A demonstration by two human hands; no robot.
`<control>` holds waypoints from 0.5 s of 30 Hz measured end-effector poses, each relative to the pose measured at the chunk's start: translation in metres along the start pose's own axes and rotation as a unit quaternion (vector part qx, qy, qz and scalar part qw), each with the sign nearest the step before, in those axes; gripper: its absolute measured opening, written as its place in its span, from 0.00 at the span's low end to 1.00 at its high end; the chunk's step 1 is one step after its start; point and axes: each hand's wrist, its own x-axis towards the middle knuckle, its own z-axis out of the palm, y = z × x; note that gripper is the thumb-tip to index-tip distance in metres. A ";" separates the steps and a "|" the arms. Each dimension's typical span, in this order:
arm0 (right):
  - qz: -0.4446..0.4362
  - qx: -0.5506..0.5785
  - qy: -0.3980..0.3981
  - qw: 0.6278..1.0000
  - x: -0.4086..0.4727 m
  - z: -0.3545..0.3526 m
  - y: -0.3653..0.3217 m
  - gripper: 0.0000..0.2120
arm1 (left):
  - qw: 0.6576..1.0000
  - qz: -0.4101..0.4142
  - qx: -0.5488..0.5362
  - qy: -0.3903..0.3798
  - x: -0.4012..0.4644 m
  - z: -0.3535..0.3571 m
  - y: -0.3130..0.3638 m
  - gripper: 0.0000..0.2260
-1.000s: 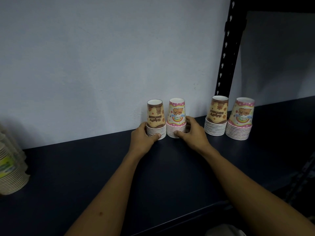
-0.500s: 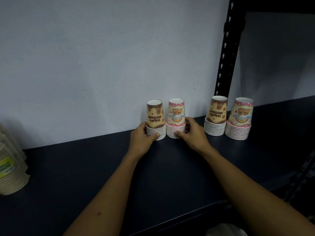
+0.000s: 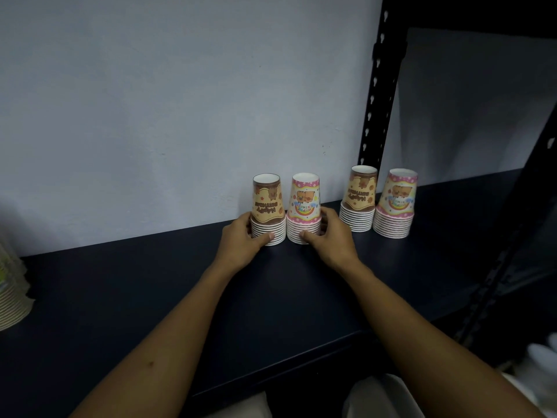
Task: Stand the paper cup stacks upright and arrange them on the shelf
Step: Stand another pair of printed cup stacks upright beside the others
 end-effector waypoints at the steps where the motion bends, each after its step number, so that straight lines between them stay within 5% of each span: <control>1: 0.003 0.001 0.005 1.000 -0.003 -0.003 0.000 0.32 | 1.000 0.001 -0.002 -0.005 -0.001 0.002 0.002 0.27; 15: 0.017 -0.027 0.036 0.999 -0.051 -0.073 0.008 0.31 | 0.996 0.022 -0.026 -0.078 -0.012 0.041 0.036 0.30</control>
